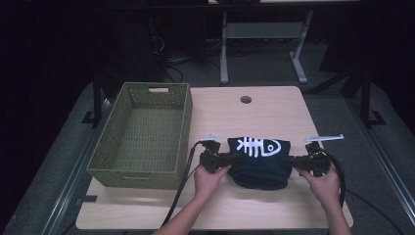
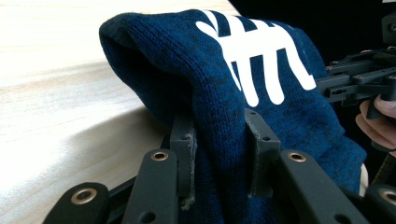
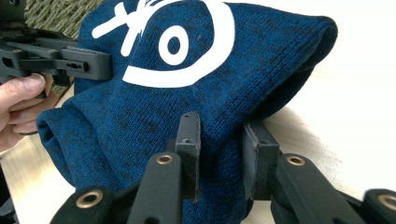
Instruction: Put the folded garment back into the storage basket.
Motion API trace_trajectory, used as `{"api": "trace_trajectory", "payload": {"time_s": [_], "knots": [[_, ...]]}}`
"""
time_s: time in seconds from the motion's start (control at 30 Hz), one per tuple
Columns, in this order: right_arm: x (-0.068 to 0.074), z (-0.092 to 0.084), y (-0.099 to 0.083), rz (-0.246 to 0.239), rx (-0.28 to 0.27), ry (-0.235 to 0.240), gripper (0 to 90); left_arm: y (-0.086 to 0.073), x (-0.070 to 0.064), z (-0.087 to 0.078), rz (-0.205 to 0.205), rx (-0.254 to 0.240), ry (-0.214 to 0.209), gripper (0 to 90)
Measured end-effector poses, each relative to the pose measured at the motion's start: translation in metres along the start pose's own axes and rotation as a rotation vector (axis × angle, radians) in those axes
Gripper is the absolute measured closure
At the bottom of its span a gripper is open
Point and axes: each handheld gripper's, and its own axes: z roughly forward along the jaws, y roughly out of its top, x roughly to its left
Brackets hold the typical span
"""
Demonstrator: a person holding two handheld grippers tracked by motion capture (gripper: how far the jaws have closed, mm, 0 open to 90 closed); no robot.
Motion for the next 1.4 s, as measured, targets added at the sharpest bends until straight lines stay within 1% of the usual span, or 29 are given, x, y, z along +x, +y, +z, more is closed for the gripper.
{"api": "trace_trajectory", "payload": {"time_s": [0.2, 0.27, 0.43, 0.47, 0.5, 0.6, 0.83, 1.03, 1.13, 1.2, 1.3, 1.4], "knots": [[0.005, -0.008, -0.001, 0.005, -0.013, 0.010, 71.2, 0.001, -0.007, -0.007, 0.025, -0.001, -0.013, 69.0], [0.008, -0.011, -0.001, 0.002, -0.017, 0.004, 71.2, 0.003, -0.010, -0.009, 0.042, 0.000, -0.011, 68.8], [0.016, -0.016, 0.002, -0.021, -0.022, -0.009, 71.2, 0.006, -0.015, -0.016, 0.060, -0.002, -0.008, 68.8], [0.018, -0.017, 0.003, -0.030, -0.024, -0.011, 71.2, 0.007, -0.016, -0.017, 0.070, 0.001, -0.005, 68.9], [0.020, -0.018, 0.004, -0.029, -0.024, -0.012, 71.2, 0.007, -0.016, -0.019, 0.074, 0.003, -0.005, 68.8], [0.024, -0.019, 0.005, -0.040, -0.025, -0.016, 71.2, 0.009, -0.018, -0.023, 0.070, 0.002, -0.010, 68.8], [0.035, -0.023, 0.009, -0.060, -0.028, -0.020, 71.2, 0.012, -0.021, -0.034, 0.088, 0.002, -0.014, 68.9], [0.042, -0.027, 0.013, -0.068, -0.042, -0.010, 71.2, 0.018, -0.026, -0.046, 0.103, 0.000, -0.019, 68.7], [0.044, -0.028, 0.014, -0.073, -0.047, -0.007, 71.2, 0.019, -0.027, -0.049, 0.099, -0.002, -0.022, 68.7], [0.047, -0.028, 0.015, -0.076, -0.049, -0.005, 71.2, 0.019, -0.027, -0.052, 0.107, -0.004, -0.020, 68.7], [0.050, -0.029, 0.016, -0.084, -0.049, -0.003, 71.2, 0.020, -0.028, -0.056, 0.106, -0.008, -0.022, 68.6], [0.055, -0.030, 0.018, -0.091, -0.049, -0.004, 71.2, 0.022, -0.029, -0.059, 0.130, 0.007, -0.012, 68.6]]}}
